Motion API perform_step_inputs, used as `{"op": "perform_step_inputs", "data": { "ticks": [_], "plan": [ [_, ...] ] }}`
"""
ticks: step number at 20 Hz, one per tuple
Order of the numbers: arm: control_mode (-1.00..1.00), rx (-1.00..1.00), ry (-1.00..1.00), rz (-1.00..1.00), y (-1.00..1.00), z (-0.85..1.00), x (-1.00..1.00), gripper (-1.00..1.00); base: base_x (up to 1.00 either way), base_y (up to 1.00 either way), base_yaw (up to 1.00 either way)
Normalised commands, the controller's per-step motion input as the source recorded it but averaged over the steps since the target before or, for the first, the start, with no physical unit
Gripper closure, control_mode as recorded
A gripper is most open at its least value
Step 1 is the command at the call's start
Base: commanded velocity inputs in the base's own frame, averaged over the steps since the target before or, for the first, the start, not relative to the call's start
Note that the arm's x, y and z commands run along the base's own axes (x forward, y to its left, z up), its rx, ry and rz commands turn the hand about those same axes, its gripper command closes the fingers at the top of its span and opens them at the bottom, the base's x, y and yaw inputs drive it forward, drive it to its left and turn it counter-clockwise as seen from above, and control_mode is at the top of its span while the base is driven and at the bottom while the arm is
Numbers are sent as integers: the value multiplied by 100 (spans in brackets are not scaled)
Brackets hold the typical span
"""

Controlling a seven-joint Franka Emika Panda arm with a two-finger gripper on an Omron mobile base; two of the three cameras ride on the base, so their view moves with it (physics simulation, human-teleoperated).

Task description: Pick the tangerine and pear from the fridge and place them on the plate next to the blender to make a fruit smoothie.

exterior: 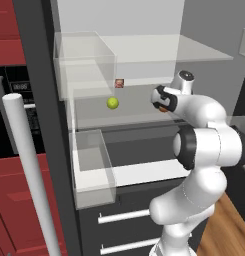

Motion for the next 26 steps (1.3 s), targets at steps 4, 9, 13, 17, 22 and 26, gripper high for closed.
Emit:
{"op": "perform_step_inputs", "data": {
  "ticks": [4, 9, 13, 17, 22, 26],
  "plan": [
    [-100, -2, 5, 0, 1, -25, 0, 100, 0, 0, 0],
    [-100, 0, 0, 0, 0, -1, -1, 100, 0, 0, 0],
    [-100, -1, -10, 0, 23, 0, -36, 100, 0, 0, 0],
    [-100, -2, -22, 0, 28, 0, -61, 100, 0, 0, 0],
    [-100, -10, -38, 0, 42, 14, -96, 100, 0, 0, 0],
    [-100, -5, -31, 0, 23, 82, -100, 100, 0, 0, 0]
  ]
}}
